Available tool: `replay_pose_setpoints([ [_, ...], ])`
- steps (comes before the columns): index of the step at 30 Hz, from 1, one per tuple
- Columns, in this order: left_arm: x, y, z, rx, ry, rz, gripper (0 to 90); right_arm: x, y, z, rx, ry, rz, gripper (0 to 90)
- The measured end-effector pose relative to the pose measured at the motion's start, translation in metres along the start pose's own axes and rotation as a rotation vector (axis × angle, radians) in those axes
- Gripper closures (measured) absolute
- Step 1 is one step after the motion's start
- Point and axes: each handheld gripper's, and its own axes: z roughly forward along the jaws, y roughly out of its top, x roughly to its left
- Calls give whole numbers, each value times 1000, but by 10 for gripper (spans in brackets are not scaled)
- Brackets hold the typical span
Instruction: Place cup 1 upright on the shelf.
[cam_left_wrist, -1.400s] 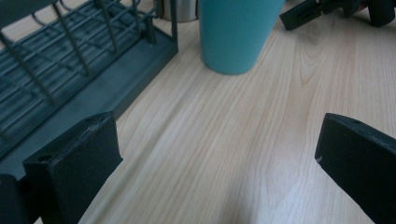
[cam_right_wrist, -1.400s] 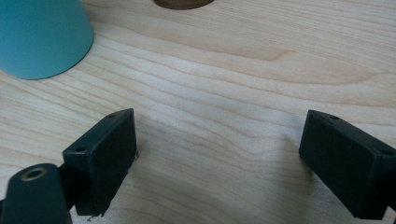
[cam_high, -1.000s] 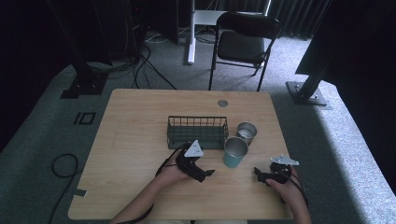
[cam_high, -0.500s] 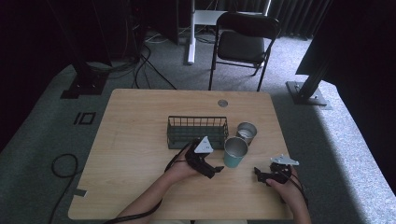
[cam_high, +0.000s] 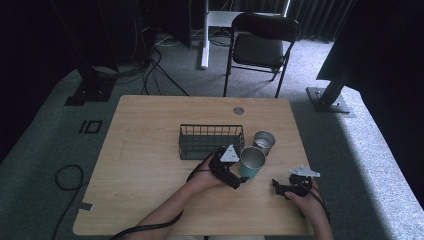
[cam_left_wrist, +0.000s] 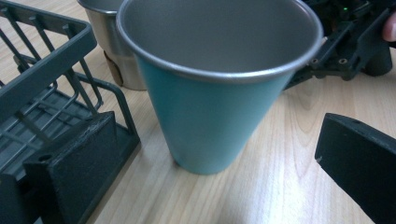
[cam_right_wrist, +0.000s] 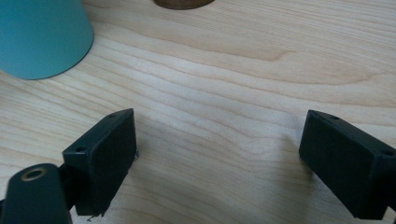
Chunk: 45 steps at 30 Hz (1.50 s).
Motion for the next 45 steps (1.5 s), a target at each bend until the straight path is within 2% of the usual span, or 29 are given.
replay_pose_setpoints([
  [10, 1, 10, 15, -3, 0, -4, 5, 0, 0, 0, 0, 0, 0, 107],
  [12, 2, 11, 16, -12, 3, -17, 5, 0, 0, 0, 0, 0, -1, 107],
  [17, 2, 14, 23, -2, 27, -13, 5, 0, 0, 0, 0, 0, -3, 107],
  [29, 0, 22, 35, -34, 62, -39, 5, 0, 0, 0, 0, 0, -3, 107],
  [37, -5, 22, 42, -58, 120, -58, 6, 0, 0, 0, -1, 0, -3, 107],
  [42, -9, 23, 43, -73, 145, -37, 101, 0, 0, 0, 0, 0, -3, 107],
  [43, -10, 23, 43, -70, 144, -36, 145, 0, 0, 0, 0, 0, -3, 107],
  [45, -10, 24, 43, -65, 133, -34, 148, 0, 0, 0, -1, -1, -5, 107],
])
